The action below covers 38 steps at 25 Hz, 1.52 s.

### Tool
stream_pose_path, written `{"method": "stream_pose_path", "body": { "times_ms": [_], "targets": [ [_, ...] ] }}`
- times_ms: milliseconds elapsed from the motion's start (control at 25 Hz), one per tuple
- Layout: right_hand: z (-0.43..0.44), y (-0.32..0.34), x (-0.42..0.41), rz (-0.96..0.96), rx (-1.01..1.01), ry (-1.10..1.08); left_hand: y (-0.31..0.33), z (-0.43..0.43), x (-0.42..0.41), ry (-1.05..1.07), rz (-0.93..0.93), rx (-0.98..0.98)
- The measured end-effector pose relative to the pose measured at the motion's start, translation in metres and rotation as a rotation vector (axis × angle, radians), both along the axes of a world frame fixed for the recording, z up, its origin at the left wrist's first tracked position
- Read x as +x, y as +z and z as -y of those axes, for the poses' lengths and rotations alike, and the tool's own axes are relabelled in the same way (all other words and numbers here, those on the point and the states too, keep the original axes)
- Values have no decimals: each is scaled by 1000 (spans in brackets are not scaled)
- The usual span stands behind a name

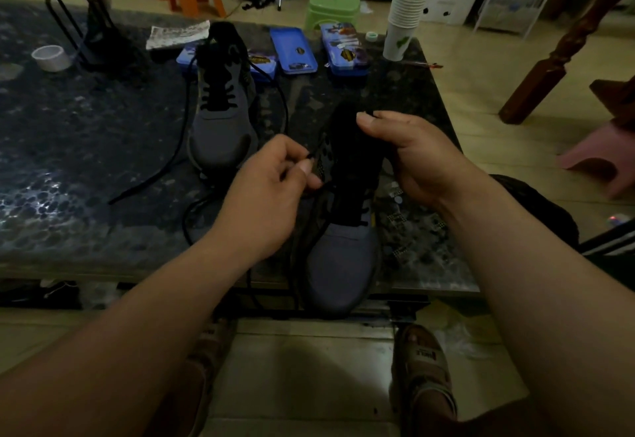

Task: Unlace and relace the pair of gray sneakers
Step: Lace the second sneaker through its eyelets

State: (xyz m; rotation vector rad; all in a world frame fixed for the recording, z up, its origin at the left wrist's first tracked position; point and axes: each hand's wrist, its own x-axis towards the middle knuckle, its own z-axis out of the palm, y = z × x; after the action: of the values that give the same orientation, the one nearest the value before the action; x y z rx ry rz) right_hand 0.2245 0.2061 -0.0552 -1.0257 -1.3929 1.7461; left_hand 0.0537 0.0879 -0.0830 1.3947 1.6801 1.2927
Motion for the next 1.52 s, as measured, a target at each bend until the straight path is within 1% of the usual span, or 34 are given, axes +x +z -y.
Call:
{"method": "stream_pose_path", "body": {
  "times_ms": [80,160,320,560,720,880,960,1040,1080,1160,1320,1360,1400,1520],
  "targets": [
    [-2,-3,1,-7,-9,-7,6,-1,-5,28,-35,-7],
    [-2,-4,1,-1,8,-4,7,3,-2,-12,-64,-32],
    [-1,-2,4,-23,24,10,-1,6,5,-92,-34,-95],
    [2,0,4,-22,19,39,-3,3,5,-71,-54,-94],
    [3,0,5,-20,23,53,-2,1,7,-34,-17,-104],
    [3,1,5,-20,19,52,0,1,7,-49,29,-127],
    [3,0,4,-20,19,56,3,3,5,-33,-70,-80],
    [1,-1,4,-15,21,58,6,6,4,-1,-148,37],
    [0,-2,5,-14,23,62,7,8,6,-3,-123,76],
    [0,-2,4,-18,23,76,8,10,12,-43,-30,81],
    [3,-1,4,-32,14,78,6,7,16,-51,11,55],
    [3,0,4,-37,13,75,5,7,16,-50,2,69],
    [4,0,4,-43,11,70,2,9,16,-42,-45,96],
    [5,1,1,-39,19,57,-8,12,22,40,-299,156]
  ]
}}
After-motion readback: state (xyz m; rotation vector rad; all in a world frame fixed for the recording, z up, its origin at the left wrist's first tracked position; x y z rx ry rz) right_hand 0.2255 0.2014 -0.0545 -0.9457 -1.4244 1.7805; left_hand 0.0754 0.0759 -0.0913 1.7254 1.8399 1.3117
